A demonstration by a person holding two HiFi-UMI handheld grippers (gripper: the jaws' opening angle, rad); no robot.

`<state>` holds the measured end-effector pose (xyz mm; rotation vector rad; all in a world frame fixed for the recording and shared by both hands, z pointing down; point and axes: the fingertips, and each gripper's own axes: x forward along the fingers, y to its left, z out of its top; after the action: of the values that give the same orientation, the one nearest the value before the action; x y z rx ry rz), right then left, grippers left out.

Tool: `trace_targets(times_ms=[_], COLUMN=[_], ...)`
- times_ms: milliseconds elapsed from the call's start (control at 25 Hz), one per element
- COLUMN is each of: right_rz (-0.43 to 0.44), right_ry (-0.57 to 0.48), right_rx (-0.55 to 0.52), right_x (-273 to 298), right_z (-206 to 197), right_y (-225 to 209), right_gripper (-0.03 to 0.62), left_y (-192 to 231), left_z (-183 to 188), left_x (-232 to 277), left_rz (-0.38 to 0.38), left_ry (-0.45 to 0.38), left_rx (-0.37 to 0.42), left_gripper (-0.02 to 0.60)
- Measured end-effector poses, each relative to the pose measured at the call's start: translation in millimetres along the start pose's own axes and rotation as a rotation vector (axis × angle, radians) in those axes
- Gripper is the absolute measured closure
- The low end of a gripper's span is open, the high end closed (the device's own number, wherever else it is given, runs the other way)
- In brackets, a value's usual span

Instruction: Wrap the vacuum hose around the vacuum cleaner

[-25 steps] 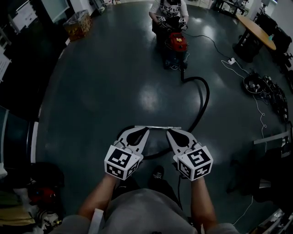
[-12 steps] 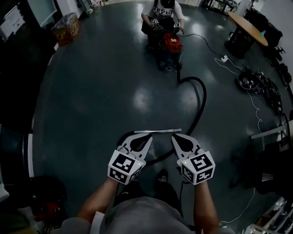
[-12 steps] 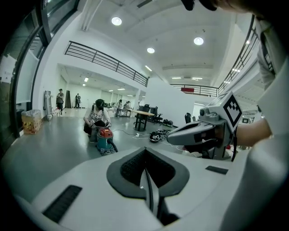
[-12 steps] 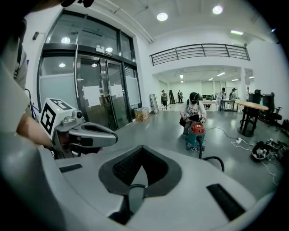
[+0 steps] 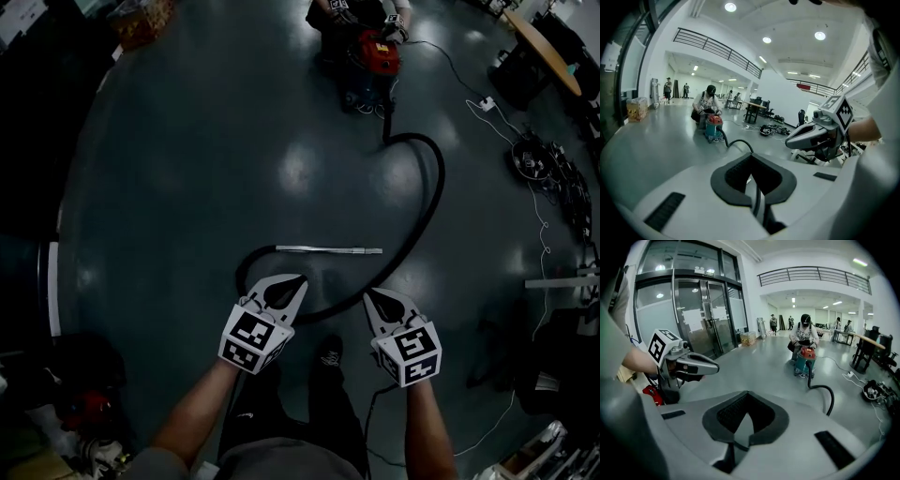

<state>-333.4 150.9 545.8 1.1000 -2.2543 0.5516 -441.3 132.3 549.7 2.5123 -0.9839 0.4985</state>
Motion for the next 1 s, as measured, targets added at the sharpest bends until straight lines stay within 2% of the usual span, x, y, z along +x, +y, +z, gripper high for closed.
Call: trace_targets(times_ms=[320,720,920,1000], right_rz=[0.067,0.035,0.019,0.024], right_ry=[0.176,0.205,0.230,0.240], right_rx=[-0.031,-0.129,-0.140,-0.154], right_x=[99,241,292,317], right_z=[-110,-230,-293,-313], right_y=[-35,-87,-105,-112], right_gripper=[0.591,0.589,0.584,0.555], left_y=[40,85,109,124], left_z=[-110,-252,-321,-342], left_x=[71,185,231,247], left_rz=[0.029,-0.038,-0.026,-0.018], left_ry=[0.125,0.206,0.257,0.270], left_rx=[-0.065,-0.045,-0.053,-0.067], left_gripper=[0.574,0.574,0.574,0.574])
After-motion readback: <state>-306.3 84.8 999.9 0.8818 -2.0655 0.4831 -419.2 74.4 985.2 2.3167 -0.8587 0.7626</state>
